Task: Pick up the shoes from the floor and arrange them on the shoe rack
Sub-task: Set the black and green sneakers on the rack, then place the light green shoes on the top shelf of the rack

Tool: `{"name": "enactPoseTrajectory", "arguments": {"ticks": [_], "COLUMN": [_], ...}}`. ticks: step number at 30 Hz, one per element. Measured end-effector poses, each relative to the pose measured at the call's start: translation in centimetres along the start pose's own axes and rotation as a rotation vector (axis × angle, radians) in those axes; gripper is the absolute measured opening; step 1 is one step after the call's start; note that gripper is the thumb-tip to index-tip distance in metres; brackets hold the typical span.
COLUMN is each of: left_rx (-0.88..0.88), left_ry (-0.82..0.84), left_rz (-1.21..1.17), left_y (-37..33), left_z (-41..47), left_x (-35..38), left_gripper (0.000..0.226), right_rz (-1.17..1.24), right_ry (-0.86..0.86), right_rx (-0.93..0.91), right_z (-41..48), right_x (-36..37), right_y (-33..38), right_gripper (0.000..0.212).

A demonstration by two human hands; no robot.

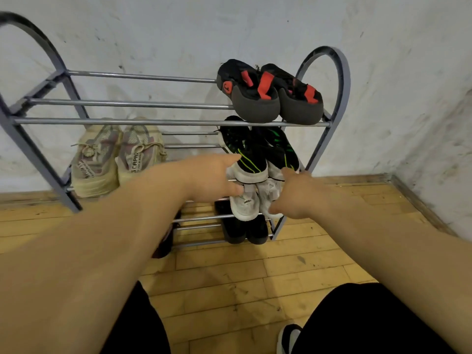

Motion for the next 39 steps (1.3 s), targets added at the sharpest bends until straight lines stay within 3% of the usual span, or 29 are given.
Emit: {"name": "enactPoseTrajectory", "arguments": {"ticks": [2, 5, 10, 16, 20, 24, 27, 30, 33, 39], "left_rx": [-0.028, -0.099, -0.377, -0.681, -0.997, -1.288, -1.512, -1.673, -1.716, -1.796], "left_ry": [0.026, 0.027, -0.327, -0.566, -0.631, -0.567, -0.364, -0.190, -0.209, -0.180], "left_rz": [0.022, -0.096, -0.337, -0.676, -0.842, -0.941, -0.973, -0.969, -1.018, -1.036], "left_y": [1.2, 5.8, 18.2, 30.3, 35.8, 38.5, 39.0, 38.2, 37.5, 38.3], "left_z": [-4.3, -11.2, -24.7, -42.8, -52.0, -57.3, -60.2, -63.7, -64.9, -66.3], "left_x": [-1.5, -1.6, 1.1, 13.9, 25.8, 38.3, 48.3, 57.4, 61.4, 62.8], "left_gripper": [0.077, 0.077, 0.069, 0.066, 0.072, 0.093, 0.116, 0.123, 0.121, 0.106], "right_rz": [-0.021, 0.039, -0.015, -0.409, -0.671, -0.706, -0.762, -0.860, -0.884, -0.928], "right_ry": [0.015, 0.167, 0.198, 0.375, 0.456, 0.611, 0.707, 0.754, 0.769, 0.742], "right_rx": [-0.154, -0.406, -0.713, -0.946, -1.097, -1.090, -1.137, -1.220, -1.207, -1.095], "right_z": [-1.8, -5.0, -10.2, -18.2, -25.0, -27.3, -29.6, -32.2, -31.8, -28.2], "right_x": [0.1, 1.9, 4.6, 12.7, 21.9, 33.1, 39.9, 44.0, 45.3, 45.9], "right_y": [3.2, 9.5, 23.7, 42.2, 50.9, 53.7, 52.5, 51.4, 51.7, 52.2], "right_gripper": [0.090, 0.086, 0.078, 0.081, 0.083, 0.095, 0.104, 0.098, 0.097, 0.097]}}
Point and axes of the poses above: each hand's wrist, its own z-axis towards the middle knuckle, its own x-axis out of the palm, y = z × x, the point moved 9 cm from there along z, towards the middle knuckle, and after that the axes turned 11 degrees about y, right-handed, at the moved point
